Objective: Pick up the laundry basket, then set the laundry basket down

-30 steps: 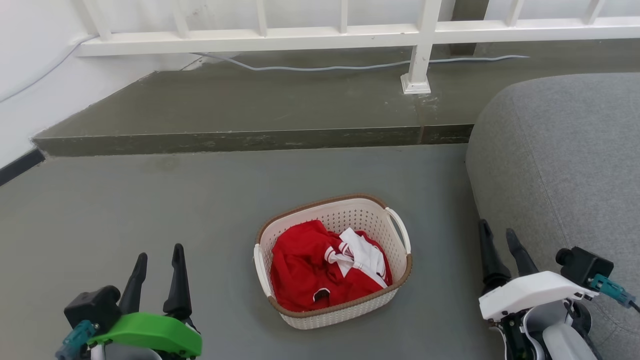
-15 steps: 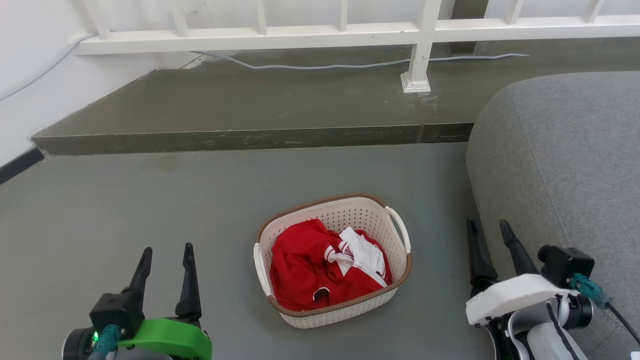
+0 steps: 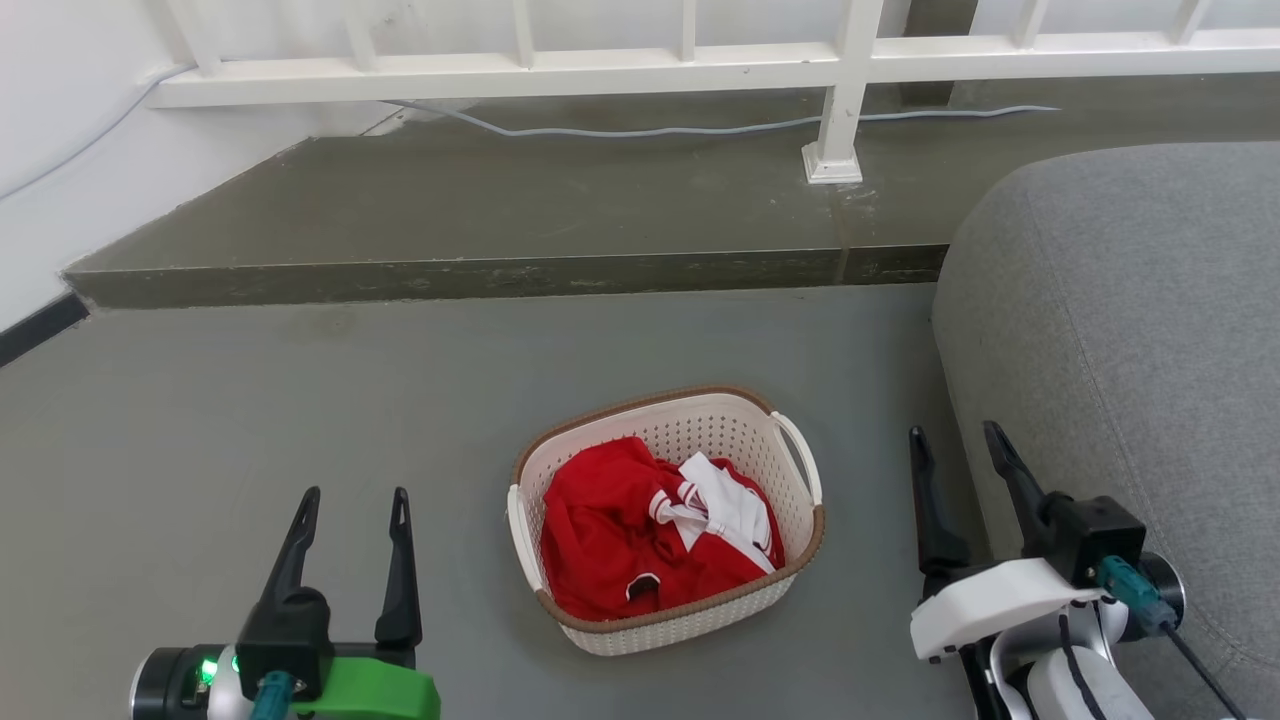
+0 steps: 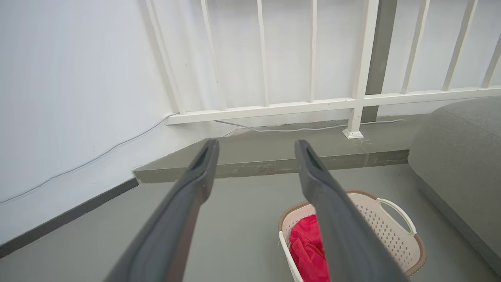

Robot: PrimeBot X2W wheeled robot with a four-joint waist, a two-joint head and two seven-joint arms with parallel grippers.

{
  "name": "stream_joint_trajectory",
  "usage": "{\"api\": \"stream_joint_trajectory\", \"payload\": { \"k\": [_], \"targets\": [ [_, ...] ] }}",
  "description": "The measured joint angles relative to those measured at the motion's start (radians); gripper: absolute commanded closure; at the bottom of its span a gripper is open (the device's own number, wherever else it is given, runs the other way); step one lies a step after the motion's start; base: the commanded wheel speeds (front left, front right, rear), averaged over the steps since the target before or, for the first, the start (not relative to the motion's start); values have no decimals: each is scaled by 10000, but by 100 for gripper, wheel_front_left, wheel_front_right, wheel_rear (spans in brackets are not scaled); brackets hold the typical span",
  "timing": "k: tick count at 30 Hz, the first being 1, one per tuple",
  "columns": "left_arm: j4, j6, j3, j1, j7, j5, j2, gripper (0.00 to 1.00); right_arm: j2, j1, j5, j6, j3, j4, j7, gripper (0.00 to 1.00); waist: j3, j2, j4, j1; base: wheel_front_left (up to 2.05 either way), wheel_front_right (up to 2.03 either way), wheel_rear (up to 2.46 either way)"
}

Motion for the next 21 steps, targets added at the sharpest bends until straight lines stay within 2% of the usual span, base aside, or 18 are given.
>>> {"api": "stream_joint_trajectory", "payload": {
  "k": [21],
  "targets": [
    [29, 12, -15, 145, -2, 194, -2, 0, -2, 170, -190, -10, 6, -21, -54, 0, -73, 0, 0, 0, 0, 0, 0]
  ]
}}
